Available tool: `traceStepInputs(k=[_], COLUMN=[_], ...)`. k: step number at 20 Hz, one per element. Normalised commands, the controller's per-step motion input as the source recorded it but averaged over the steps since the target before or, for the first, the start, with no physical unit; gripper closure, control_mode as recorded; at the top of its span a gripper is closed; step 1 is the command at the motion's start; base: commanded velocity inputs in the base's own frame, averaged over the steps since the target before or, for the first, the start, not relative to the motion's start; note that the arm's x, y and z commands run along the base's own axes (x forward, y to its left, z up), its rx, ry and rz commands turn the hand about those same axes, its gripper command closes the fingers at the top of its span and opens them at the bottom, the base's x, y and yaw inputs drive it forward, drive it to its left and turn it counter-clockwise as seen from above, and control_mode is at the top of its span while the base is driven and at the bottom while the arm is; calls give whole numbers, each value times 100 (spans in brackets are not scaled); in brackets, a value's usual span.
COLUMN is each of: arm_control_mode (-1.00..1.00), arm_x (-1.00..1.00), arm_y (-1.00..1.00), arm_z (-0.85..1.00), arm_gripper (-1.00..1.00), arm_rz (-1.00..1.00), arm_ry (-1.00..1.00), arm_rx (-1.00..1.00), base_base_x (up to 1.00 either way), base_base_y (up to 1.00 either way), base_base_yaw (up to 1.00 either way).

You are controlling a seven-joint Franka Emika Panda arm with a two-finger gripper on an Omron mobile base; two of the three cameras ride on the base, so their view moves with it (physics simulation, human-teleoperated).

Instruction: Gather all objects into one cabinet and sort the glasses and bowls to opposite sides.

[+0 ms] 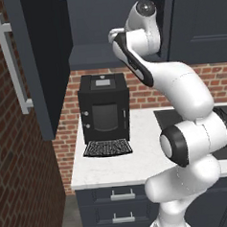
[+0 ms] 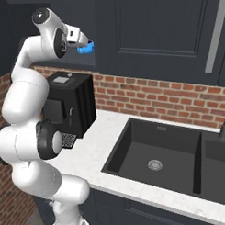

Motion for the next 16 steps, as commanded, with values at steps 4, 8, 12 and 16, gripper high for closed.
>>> traceStepInputs(k=[4, 8, 12, 16], arm_control_mode=[-100, -100, -100, -100], arm_x=[17, 6, 8, 29], arm_y=[-9, -2, 0, 0], arm_z=[-21, -26, -14, -1], arm_gripper=[-100, -100, -100, -100], arm_rz=[0, 0, 0, 0], arm_ry=[0, 0, 0, 1], arm_rx=[0, 0, 0, 0], base_base_x=[0, 0, 0, 0], base_base_y=[0, 0, 0, 0], base_base_yaw=[0, 0, 0, 0])
